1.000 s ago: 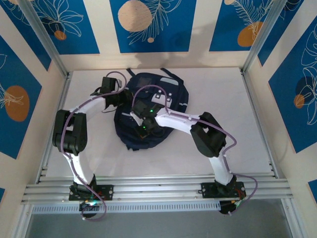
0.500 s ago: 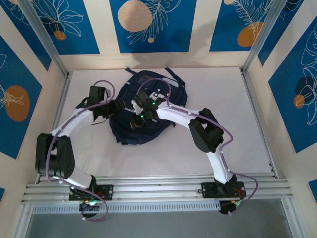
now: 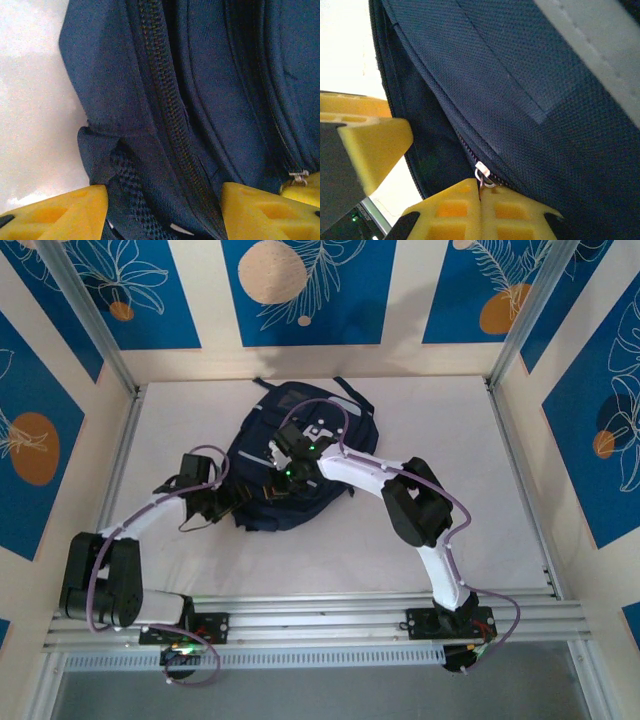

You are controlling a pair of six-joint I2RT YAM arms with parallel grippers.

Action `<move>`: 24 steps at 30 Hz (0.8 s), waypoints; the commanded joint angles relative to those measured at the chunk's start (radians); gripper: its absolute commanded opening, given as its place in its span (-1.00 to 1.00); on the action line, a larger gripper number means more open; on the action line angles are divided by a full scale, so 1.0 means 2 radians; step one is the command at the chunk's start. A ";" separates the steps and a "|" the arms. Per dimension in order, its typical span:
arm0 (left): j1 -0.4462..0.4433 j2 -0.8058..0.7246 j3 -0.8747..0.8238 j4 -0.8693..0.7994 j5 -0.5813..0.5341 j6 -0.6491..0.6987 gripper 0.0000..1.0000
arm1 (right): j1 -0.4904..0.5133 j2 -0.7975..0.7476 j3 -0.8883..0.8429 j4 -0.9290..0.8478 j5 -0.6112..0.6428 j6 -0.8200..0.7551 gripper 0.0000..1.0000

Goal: Pack the student bag
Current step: Zip the student bag at the top-center of the table.

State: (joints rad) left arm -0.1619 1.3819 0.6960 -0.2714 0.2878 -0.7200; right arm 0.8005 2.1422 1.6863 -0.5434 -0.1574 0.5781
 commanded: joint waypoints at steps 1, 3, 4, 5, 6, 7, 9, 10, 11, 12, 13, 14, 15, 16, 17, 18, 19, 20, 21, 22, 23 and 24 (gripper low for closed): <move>-0.002 0.027 -0.005 0.051 -0.011 -0.021 0.12 | 0.009 -0.017 0.006 -0.074 0.030 0.007 -1.00; -0.002 0.040 -0.006 0.073 -0.017 -0.027 -0.05 | 0.018 -0.015 0.007 -0.097 0.052 0.004 -1.00; -0.002 0.047 -0.007 0.085 -0.018 -0.030 -0.20 | 0.022 -0.014 0.009 -0.111 0.060 0.001 -1.00; -0.002 0.055 -0.007 0.094 -0.017 -0.032 -0.37 | 0.027 -0.012 0.010 -0.126 0.070 -0.003 -1.00; -0.002 0.061 -0.007 0.099 -0.017 -0.034 -0.51 | 0.031 -0.010 0.013 -0.141 0.079 -0.007 -1.00; -0.002 0.067 -0.007 0.104 -0.017 -0.035 -0.66 | 0.035 -0.009 0.018 -0.160 0.090 -0.014 -1.00; -0.003 0.073 -0.009 0.111 -0.019 -0.036 -0.92 | 0.041 -0.007 0.022 -0.196 0.109 -0.027 -1.00; -0.002 0.074 -0.010 0.113 -0.021 -0.037 -1.00 | 0.043 -0.007 0.024 -0.215 0.118 -0.032 -1.00; -0.002 0.074 -0.010 0.114 -0.024 -0.036 -1.00 | 0.043 -0.009 0.021 -0.233 0.129 -0.037 -1.00; -0.002 0.073 -0.010 0.113 -0.027 -0.035 -1.00 | 0.044 -0.013 0.015 -0.245 0.138 -0.040 -1.00; -0.002 0.071 -0.010 0.114 -0.030 -0.034 -1.00 | 0.042 -0.017 0.008 -0.257 0.147 -0.043 -1.00; -0.002 0.071 -0.009 0.113 -0.031 -0.033 -1.00 | 0.039 -0.021 0.003 -0.269 0.152 -0.047 -1.00; -0.002 0.070 -0.008 0.112 -0.033 -0.033 -1.00 | 0.037 -0.026 -0.002 -0.278 0.156 -0.051 -1.00; -0.002 0.070 -0.006 0.111 -0.034 -0.032 -1.00 | 0.033 -0.030 -0.006 -0.287 0.160 -0.054 -1.00; -0.002 0.071 -0.005 0.111 -0.034 -0.031 -1.00 | 0.029 -0.034 -0.010 -0.294 0.163 -0.057 -1.00; -0.002 0.071 -0.003 0.110 -0.034 -0.030 -1.00 | 0.024 -0.037 -0.012 -0.301 0.162 -0.060 -1.00; -0.002 0.073 -0.003 0.110 -0.033 -0.030 -1.00 | 0.018 -0.040 -0.013 -0.309 0.158 -0.065 -1.00; -0.002 0.075 -0.002 0.109 -0.033 -0.028 -1.00 | 0.013 -0.044 -0.011 -0.314 0.153 -0.068 -1.00; -0.003 0.077 -0.002 0.107 -0.033 -0.026 -1.00 | 0.009 -0.047 -0.010 -0.320 0.148 -0.072 -1.00; -0.003 0.078 -0.001 0.106 -0.033 -0.024 -1.00 | 0.004 -0.051 -0.006 -0.326 0.138 -0.077 -1.00; -0.002 0.080 -0.001 0.103 -0.035 -0.021 -1.00 | -0.001 -0.055 -0.001 -0.332 0.128 -0.083 -1.00; -0.002 0.081 -0.001 0.101 -0.036 -0.019 -1.00 | -0.003 -0.057 0.002 -0.340 0.119 -0.088 -1.00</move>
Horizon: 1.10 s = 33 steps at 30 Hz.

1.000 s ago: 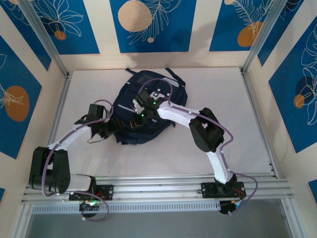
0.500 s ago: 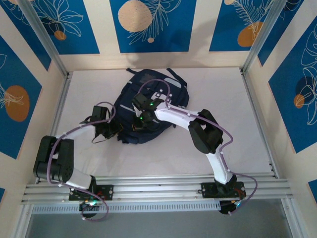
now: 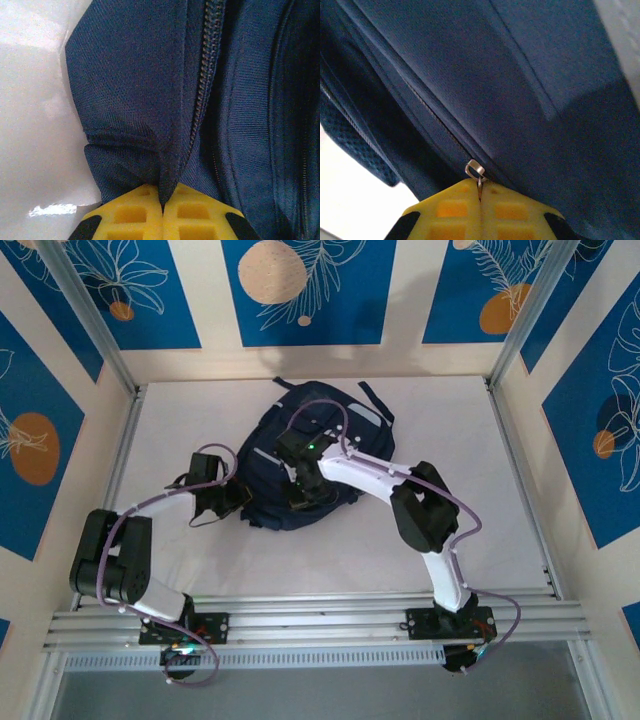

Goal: Pack the student bag
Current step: Zip the student bag at the top-center of the table.

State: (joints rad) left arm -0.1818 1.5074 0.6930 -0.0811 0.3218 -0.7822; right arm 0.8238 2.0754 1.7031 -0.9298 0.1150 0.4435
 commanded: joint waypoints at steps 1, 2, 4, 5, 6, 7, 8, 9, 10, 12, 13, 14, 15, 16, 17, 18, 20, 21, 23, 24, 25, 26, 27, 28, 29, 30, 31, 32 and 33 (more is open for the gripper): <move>0.008 0.019 0.000 0.005 -0.056 0.014 -1.00 | -0.018 -0.025 -0.003 -0.155 -0.024 -0.026 -1.00; 0.008 0.019 0.000 0.004 -0.058 0.015 -1.00 | -0.019 -0.027 -0.004 -0.163 -0.025 -0.031 -1.00; 0.008 0.019 0.000 0.003 -0.062 0.018 -1.00 | -0.021 -0.029 -0.014 -0.176 -0.020 -0.040 -1.00; 0.008 0.018 0.001 0.002 -0.065 0.019 -1.00 | -0.023 -0.032 -0.024 -0.180 -0.016 -0.044 -1.00; 0.008 0.017 0.001 0.001 -0.066 0.020 -1.00 | -0.025 -0.035 -0.034 -0.183 -0.014 -0.047 -1.00; 0.008 0.016 0.003 -0.001 -0.068 0.021 -1.00 | -0.029 -0.040 -0.048 -0.184 -0.011 -0.048 -1.00; 0.008 0.016 0.005 -0.003 -0.069 0.024 -1.00 | -0.033 -0.046 -0.061 -0.183 -0.004 -0.048 -1.00; 0.008 0.017 0.008 -0.006 -0.070 0.026 -1.00 | -0.035 -0.053 -0.071 -0.180 0.002 -0.049 -1.00; 0.008 0.018 0.011 -0.009 -0.070 0.028 -1.00 | -0.040 -0.060 -0.082 -0.177 0.003 -0.051 -1.00; 0.008 0.018 0.014 -0.012 -0.072 0.033 -1.00 | -0.050 -0.070 -0.098 -0.175 0.008 -0.062 -1.00; 0.008 0.019 0.016 -0.015 -0.072 0.035 -1.00 | -0.055 -0.075 -0.103 -0.177 0.019 -0.068 -1.00; 0.008 0.019 0.018 -0.018 -0.072 0.038 -1.00 | -0.061 -0.076 -0.104 -0.180 0.029 -0.077 -1.00; 0.008 0.019 0.019 -0.020 -0.073 0.040 -1.00 | -0.066 -0.076 -0.107 -0.181 0.035 -0.088 -1.00; 0.009 0.019 0.020 -0.023 -0.073 0.042 -1.00 | -0.068 -0.079 -0.110 -0.179 0.053 -0.098 -1.00; 0.009 0.019 0.020 -0.026 -0.072 0.045 -1.00 | -0.072 -0.080 -0.111 -0.177 0.079 -0.104 -1.00; 0.009 0.018 0.020 -0.029 -0.072 0.048 -1.00 | -0.077 -0.082 -0.110 -0.173 0.096 -0.112 -1.00; 0.009 0.014 0.019 -0.036 -0.073 0.053 -1.00 | -0.091 -0.086 -0.112 -0.151 0.129 -0.135 -1.00; 0.009 0.011 0.019 -0.040 -0.074 0.057 -1.00 | -0.098 -0.087 -0.110 -0.144 0.143 -0.145 -1.00; 0.009 0.007 0.019 -0.050 -0.076 0.064 -1.00 | -0.113 -0.090 -0.105 -0.122 0.180 -0.166 -1.00; 0.009 0.005 0.018 -0.054 -0.077 0.067 -1.00 | -0.121 -0.091 -0.102 -0.111 0.194 -0.172 -1.00; 0.009 0.003 0.017 -0.056 -0.077 0.069 -1.00 | -0.130 -0.093 -0.099 -0.098 0.210 -0.177 -1.00; 0.009 0.000 0.015 -0.058 -0.079 0.070 -1.00 | -0.140 -0.093 -0.096 -0.086 0.219 -0.178 -1.00; 0.010 -0.002 0.014 -0.059 -0.080 0.070 -1.00 | -0.148 -0.094 -0.091 -0.078 0.220 -0.176 -1.00; 0.010 -0.004 0.013 -0.058 -0.080 0.070 -1.00 | -0.153 -0.096 -0.089 -0.068 0.216 -0.172 -1.00; 0.010 -0.006 0.012 -0.057 -0.078 0.069 -1.00 | -0.157 -0.099 -0.091 -0.057 0.202 -0.170 -1.00; 0.010 -0.008 0.011 -0.056 -0.076 0.067 -1.00 | -0.158 -0.104 -0.093 -0.048 0.188 -0.169 -1.00; 0.010 -0.010 0.012 -0.055 -0.073 0.066 -1.00 | -0.157 -0.110 -0.097 -0.038 0.172 -0.164 -1.00; 0.010 -0.012 0.013 -0.055 -0.069 0.065 -1.00 | -0.155 -0.118 -0.106 -0.025 0.153 -0.162 -1.00; 0.010 -0.014 0.015 -0.054 -0.064 0.065 -1.00 | -0.154 -0.126 -0.116 -0.011 0.133 -0.162 -1.00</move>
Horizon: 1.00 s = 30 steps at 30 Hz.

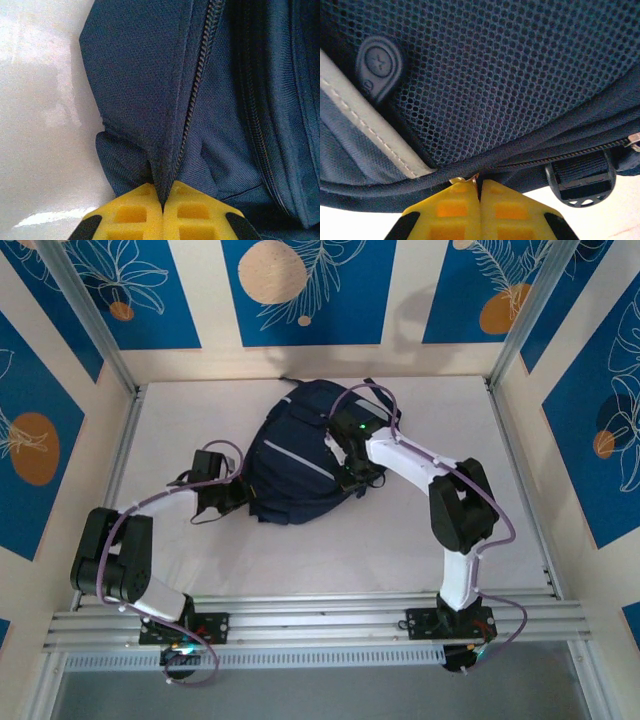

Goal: Pack the student bag
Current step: Zip the student bag at the top-center of the table, then reset both arms

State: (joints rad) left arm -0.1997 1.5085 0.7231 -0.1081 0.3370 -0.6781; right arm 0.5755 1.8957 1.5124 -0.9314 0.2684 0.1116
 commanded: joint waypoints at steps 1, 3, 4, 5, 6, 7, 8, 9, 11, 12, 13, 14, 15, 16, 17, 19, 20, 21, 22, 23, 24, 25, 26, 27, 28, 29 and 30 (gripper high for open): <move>0.019 -0.016 0.003 -0.039 -0.062 0.015 -1.00 | -0.029 -0.049 -0.034 0.009 0.037 0.005 -1.00; 0.019 -0.017 0.014 -0.041 -0.034 0.026 -1.00 | -0.029 -0.077 -0.067 0.048 0.005 0.009 -0.55; 0.019 -0.017 0.025 -0.049 -0.019 0.035 -0.85 | -0.032 -0.092 -0.084 0.069 -0.005 0.014 -0.18; 0.019 -0.017 0.038 -0.061 -0.007 0.043 -0.65 | -0.037 -0.108 -0.100 0.088 -0.008 0.020 0.01; 0.019 -0.019 0.048 -0.071 -0.001 0.052 -0.40 | -0.043 -0.119 -0.111 0.100 -0.005 0.025 0.07; 0.019 -0.024 0.059 -0.084 0.002 0.061 -0.11 | -0.052 -0.129 -0.122 0.113 0.004 0.032 0.12; 0.019 -0.028 0.068 -0.096 0.000 0.069 0.08 | -0.062 -0.140 -0.131 0.125 0.008 0.035 0.16; 0.019 -0.034 0.079 -0.110 -0.006 0.080 0.33 | -0.076 -0.152 -0.145 0.141 0.008 0.039 0.20; 0.019 -0.048 0.096 -0.132 -0.028 0.099 0.63 | -0.109 -0.172 -0.173 0.181 0.000 0.047 0.31; 0.020 -0.056 0.103 -0.140 -0.047 0.110 0.68 | -0.132 -0.180 -0.191 0.208 -0.003 0.051 0.38; 0.020 -0.063 0.108 -0.145 -0.070 0.120 0.71 | -0.155 -0.187 -0.211 0.239 -0.005 0.049 0.45; 0.020 -0.070 0.111 -0.146 -0.090 0.131 0.78 | -0.172 -0.191 -0.231 0.272 -0.004 0.043 0.50; 0.021 -0.078 0.111 -0.145 -0.117 0.143 0.80 | -0.189 -0.196 -0.257 0.318 0.001 0.033 0.52; 0.022 -0.086 0.110 -0.141 -0.144 0.154 0.82 | -0.203 -0.198 -0.285 0.367 0.009 0.021 0.52; 0.023 -0.093 0.106 -0.133 -0.162 0.167 0.83 | -0.213 -0.200 -0.307 0.410 0.014 0.014 0.53; 0.025 -0.111 0.083 -0.098 -0.216 0.193 0.83 | -0.232 -0.199 -0.355 0.503 0.021 0.001 0.52; 0.025 -0.119 0.069 -0.076 -0.236 0.208 0.83 | -0.237 -0.198 -0.376 0.547 0.023 -0.003 0.52; 0.025 -0.128 0.049 -0.046 -0.257 0.228 0.84 | -0.238 -0.198 -0.399 0.598 0.029 -0.009 0.52; 0.025 -0.136 0.028 -0.013 -0.275 0.247 0.84 | -0.239 -0.200 -0.421 0.649 0.029 -0.017 0.52; 0.025 -0.140 0.011 0.014 -0.293 0.261 0.86 | -0.238 -0.199 -0.432 0.672 0.034 -0.020 0.52; 0.026 -0.143 -0.006 0.042 -0.313 0.273 0.87 | -0.238 -0.200 -0.437 0.675 0.039 -0.017 0.50; 0.029 -0.142 -0.020 0.064 -0.328 0.282 0.88 | -0.236 -0.202 -0.452 0.699 0.044 -0.017 0.50; 0.031 -0.139 -0.029 0.081 -0.338 0.289 0.88 | -0.236 -0.204 -0.471 0.729 0.048 -0.017 0.50; 0.032 -0.133 -0.042 0.103 -0.352 0.295 0.88 | -0.236 -0.203 -0.499 0.778 0.052 -0.016 0.50; 0.034 -0.126 -0.055 0.133 -0.361 0.302 0.88 | -0.237 -0.199 -0.527 0.837 0.056 -0.014 0.51; 0.034 -0.118 -0.067 0.163 -0.365 0.307 0.88 | -0.240 -0.207 -0.535 0.839 0.055 -0.009 0.52; 0.035 -0.107 -0.083 0.202 -0.364 0.316 0.88 | -0.249 -0.215 -0.542 0.837 0.034 -0.001 0.62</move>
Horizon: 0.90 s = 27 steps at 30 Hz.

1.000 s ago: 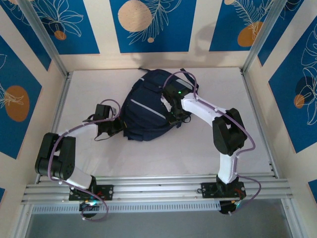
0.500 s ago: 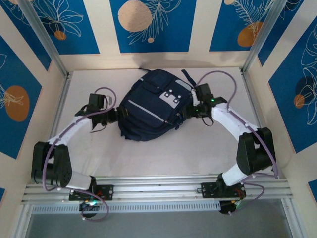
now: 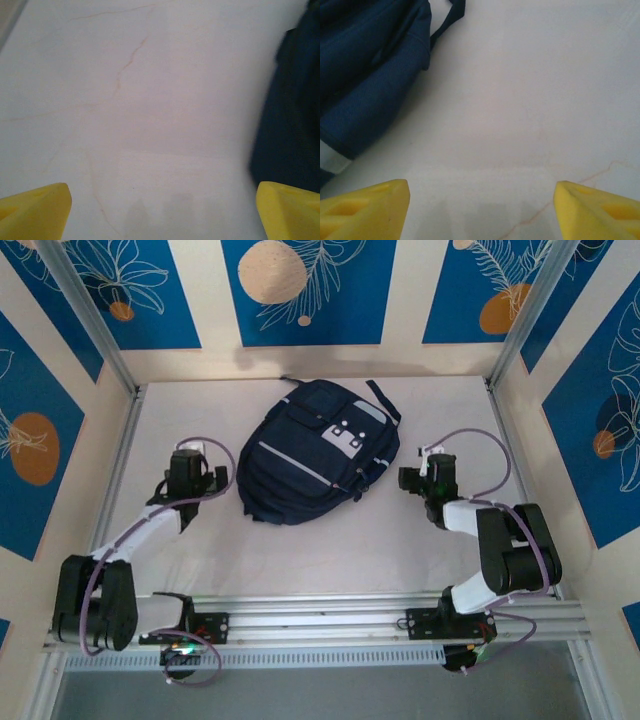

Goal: Pack the student bag
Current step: Reset both arms

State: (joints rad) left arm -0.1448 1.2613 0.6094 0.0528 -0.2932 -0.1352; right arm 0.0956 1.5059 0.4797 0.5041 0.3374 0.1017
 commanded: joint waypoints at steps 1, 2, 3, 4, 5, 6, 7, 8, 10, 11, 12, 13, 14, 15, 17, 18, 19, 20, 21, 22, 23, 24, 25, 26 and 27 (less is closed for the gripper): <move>0.007 0.026 -0.042 0.165 -0.047 0.051 0.88 | -0.021 -0.015 -0.037 0.144 -0.023 0.008 0.74; 0.007 0.034 -0.057 0.204 -0.043 0.056 0.88 | -0.031 0.000 -0.045 0.167 -0.047 0.012 0.87; 0.007 0.045 -0.073 0.251 -0.039 0.064 0.88 | -0.038 0.019 -0.049 0.204 -0.061 0.016 0.94; 0.007 0.055 -0.088 0.299 -0.036 0.069 0.88 | -0.040 0.007 -0.041 0.169 -0.067 0.015 0.96; 0.007 0.063 -0.102 0.340 -0.037 0.073 0.88 | -0.043 0.003 -0.038 0.153 -0.074 0.017 0.97; 0.008 0.072 -0.115 0.382 -0.037 0.076 0.91 | -0.044 0.012 -0.045 0.183 -0.078 0.015 0.97; 0.008 0.079 -0.119 0.386 -0.037 0.071 0.91 | -0.042 0.005 -0.040 0.162 -0.074 0.014 1.00; 0.008 0.087 -0.123 0.405 -0.036 0.072 0.91 | -0.042 0.007 -0.038 0.159 -0.076 0.013 0.99; 0.010 0.118 -0.143 0.477 -0.019 0.081 0.93 | -0.036 0.006 -0.038 0.159 -0.064 0.010 0.98; 0.009 0.119 -0.149 0.482 -0.009 0.085 0.99 | -0.036 0.009 -0.039 0.168 -0.063 0.009 0.98; 0.008 0.114 -0.155 0.482 -0.004 0.084 1.00 | -0.036 0.007 -0.039 0.163 -0.063 0.010 0.98; 0.008 0.120 -0.164 0.510 -0.003 0.085 1.00 | -0.037 0.008 -0.039 0.164 -0.065 0.010 0.99; 0.008 0.128 -0.172 0.523 0.005 0.086 1.00 | -0.036 0.008 -0.039 0.166 -0.064 0.009 0.99; 0.008 0.157 -0.179 0.580 0.005 0.090 1.00 | -0.036 0.007 -0.038 0.162 -0.066 0.009 0.99; 0.007 0.159 -0.183 0.577 0.003 0.089 1.00 | -0.036 0.007 -0.038 0.161 -0.069 0.007 0.99; 0.008 0.142 -0.172 0.530 0.003 0.084 1.00 | -0.037 0.008 -0.037 0.161 -0.071 0.007 0.98; 0.008 0.147 -0.164 0.526 0.001 0.085 1.00 | -0.037 0.008 -0.038 0.162 -0.071 0.007 0.99; 0.008 0.158 -0.159 0.536 0.000 0.091 1.00 | -0.037 0.008 -0.037 0.161 -0.071 0.007 0.99; 0.007 0.154 -0.155 0.524 0.000 0.091 1.00 | -0.037 0.009 -0.036 0.160 -0.071 0.007 0.98; 0.007 0.150 -0.154 0.515 0.001 0.089 1.00 | -0.037 0.009 -0.035 0.158 -0.071 0.007 0.99; 0.006 0.155 -0.156 0.523 0.000 0.091 1.00 | -0.037 0.009 -0.034 0.158 -0.072 0.007 0.99; 0.007 0.155 -0.156 0.526 0.000 0.092 1.00 | -0.037 0.009 -0.035 0.158 -0.071 0.008 0.99; 0.007 0.152 -0.154 0.518 0.000 0.090 1.00 | -0.037 0.009 -0.034 0.157 -0.071 0.008 0.99; 0.007 0.154 -0.154 0.520 0.000 0.090 1.00 | -0.038 0.009 -0.035 0.157 -0.072 0.008 0.98; 0.006 0.155 -0.153 0.521 -0.001 0.091 1.00 | -0.038 0.008 -0.036 0.160 -0.072 0.008 0.99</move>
State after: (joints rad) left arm -0.1394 1.5703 0.2863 1.0626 -0.3069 0.0364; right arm 0.0200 1.5223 0.3927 0.7937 0.2012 0.1230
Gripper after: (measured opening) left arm 0.999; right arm 0.992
